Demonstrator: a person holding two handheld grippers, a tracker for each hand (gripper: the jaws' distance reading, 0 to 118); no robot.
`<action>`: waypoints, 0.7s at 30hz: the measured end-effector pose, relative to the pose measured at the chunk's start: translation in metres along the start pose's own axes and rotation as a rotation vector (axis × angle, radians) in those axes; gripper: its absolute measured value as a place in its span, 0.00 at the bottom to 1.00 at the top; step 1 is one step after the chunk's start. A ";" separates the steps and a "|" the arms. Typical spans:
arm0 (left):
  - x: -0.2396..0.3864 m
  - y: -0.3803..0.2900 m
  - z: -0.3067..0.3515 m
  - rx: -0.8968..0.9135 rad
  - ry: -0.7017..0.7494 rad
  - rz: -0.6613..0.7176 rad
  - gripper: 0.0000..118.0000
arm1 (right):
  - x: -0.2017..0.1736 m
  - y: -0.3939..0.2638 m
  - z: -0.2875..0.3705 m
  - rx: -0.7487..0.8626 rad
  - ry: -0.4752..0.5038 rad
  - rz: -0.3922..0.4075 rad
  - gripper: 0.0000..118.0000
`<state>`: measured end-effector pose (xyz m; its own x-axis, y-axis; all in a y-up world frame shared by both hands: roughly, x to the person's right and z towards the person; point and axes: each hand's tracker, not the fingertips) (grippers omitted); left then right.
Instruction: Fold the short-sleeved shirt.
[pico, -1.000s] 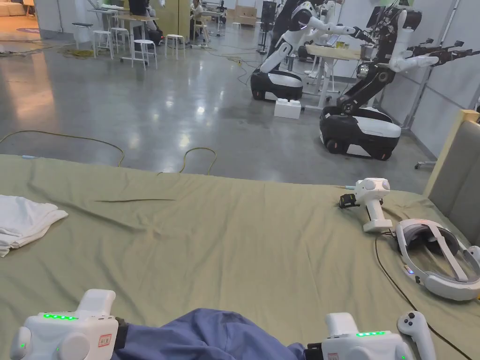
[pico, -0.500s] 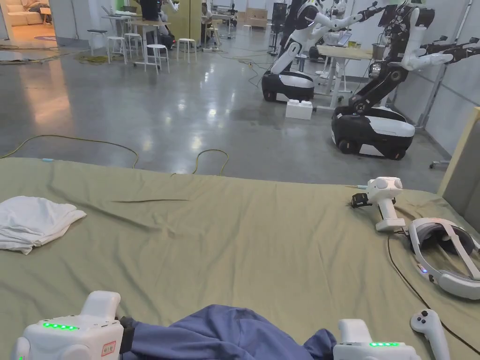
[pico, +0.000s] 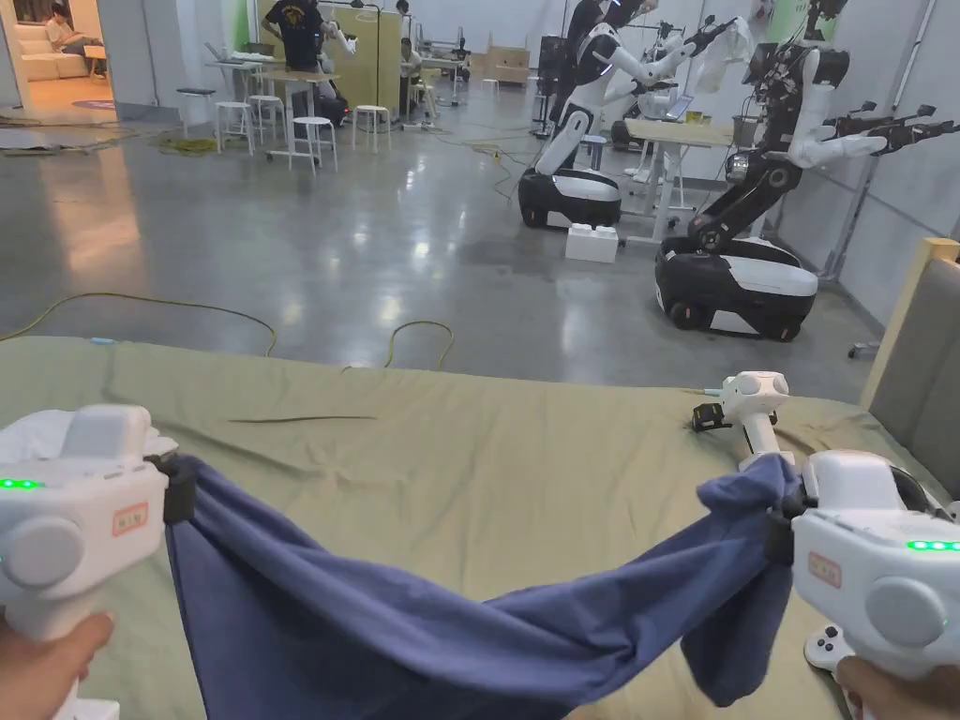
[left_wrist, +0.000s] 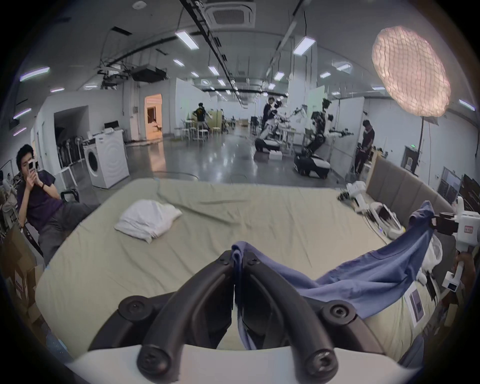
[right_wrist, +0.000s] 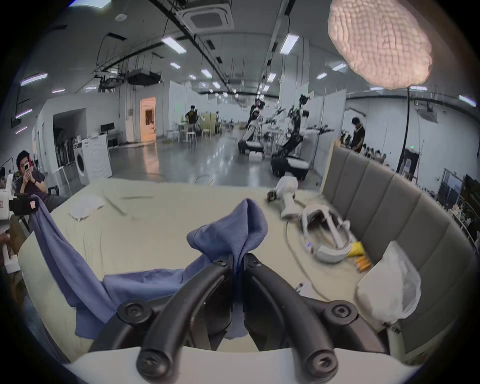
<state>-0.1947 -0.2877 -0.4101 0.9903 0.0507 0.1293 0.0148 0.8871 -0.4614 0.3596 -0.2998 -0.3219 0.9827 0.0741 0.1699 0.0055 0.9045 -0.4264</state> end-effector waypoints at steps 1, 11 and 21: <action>-0.006 0.010 0.003 0.014 0.013 0.011 0.05 | 0.002 0.008 0.003 0.016 -0.006 0.000 0.06; -0.039 0.106 0.017 0.099 0.084 0.026 0.05 | 0.008 0.089 0.014 0.154 -0.056 -0.004 0.06; -0.039 0.167 0.014 0.158 0.115 -0.002 0.05 | -0.012 0.165 0.014 0.265 -0.077 -0.006 0.06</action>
<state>-0.2325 -0.1350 -0.4802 0.9997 0.0040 0.0253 0.0042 0.9486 -0.3166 0.3464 -0.1453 -0.3823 0.9658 0.0908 0.2429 -0.0471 0.9826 -0.1797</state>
